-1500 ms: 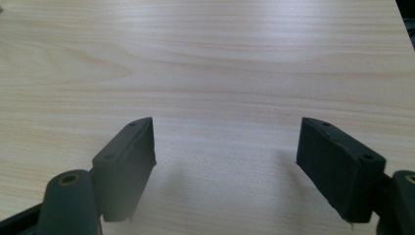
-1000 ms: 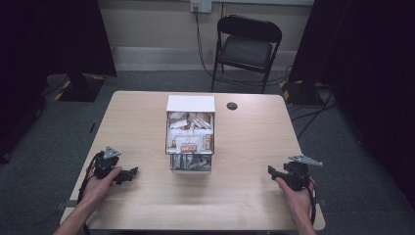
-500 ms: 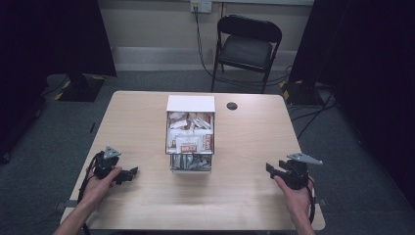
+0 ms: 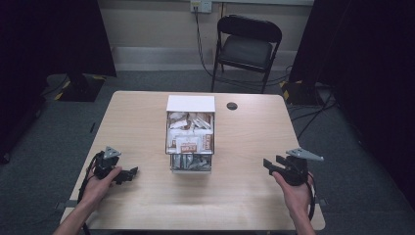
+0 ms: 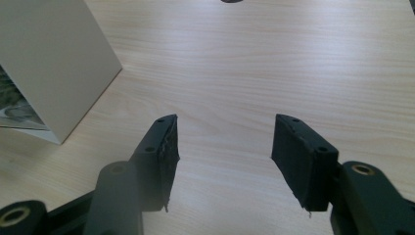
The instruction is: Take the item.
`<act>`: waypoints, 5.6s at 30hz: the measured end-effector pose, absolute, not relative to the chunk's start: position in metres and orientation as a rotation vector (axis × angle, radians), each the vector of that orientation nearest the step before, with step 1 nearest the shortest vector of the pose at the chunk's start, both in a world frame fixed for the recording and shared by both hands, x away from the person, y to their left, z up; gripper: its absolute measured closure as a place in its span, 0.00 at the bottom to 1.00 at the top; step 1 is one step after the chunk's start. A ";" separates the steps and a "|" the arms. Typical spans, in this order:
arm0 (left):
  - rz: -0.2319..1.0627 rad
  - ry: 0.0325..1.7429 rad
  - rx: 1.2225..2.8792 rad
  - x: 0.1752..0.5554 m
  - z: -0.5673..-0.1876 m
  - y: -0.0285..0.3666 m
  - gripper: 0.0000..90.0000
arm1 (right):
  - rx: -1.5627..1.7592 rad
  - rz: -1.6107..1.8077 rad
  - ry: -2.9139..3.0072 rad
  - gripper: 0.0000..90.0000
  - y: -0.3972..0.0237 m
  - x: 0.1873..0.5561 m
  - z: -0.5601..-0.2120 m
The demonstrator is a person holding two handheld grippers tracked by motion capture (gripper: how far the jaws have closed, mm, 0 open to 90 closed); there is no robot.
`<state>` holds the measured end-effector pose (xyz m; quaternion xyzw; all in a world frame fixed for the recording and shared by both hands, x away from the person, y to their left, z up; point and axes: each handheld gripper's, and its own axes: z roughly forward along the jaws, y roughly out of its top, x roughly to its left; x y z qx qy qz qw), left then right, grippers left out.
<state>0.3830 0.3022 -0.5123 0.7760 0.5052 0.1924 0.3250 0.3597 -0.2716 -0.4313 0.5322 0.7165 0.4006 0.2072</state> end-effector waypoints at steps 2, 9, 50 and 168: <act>0.505 1.324 2.034 0.383 -0.512 0.302 0.00 | 1.480 1.120 1.997 0.48 -0.271 0.360 -0.430; 0.505 1.325 2.035 0.383 -0.512 0.302 0.00 | 1.469 1.142 2.000 0.49 -0.271 0.356 -0.421; 0.504 1.324 2.035 0.383 -0.512 0.302 0.00 | 1.176 1.353 2.107 0.53 -0.219 0.364 -0.362; 0.499 1.314 2.035 0.384 -0.513 0.303 0.00 | 0.613 1.588 2.608 0.97 -0.085 0.402 -0.323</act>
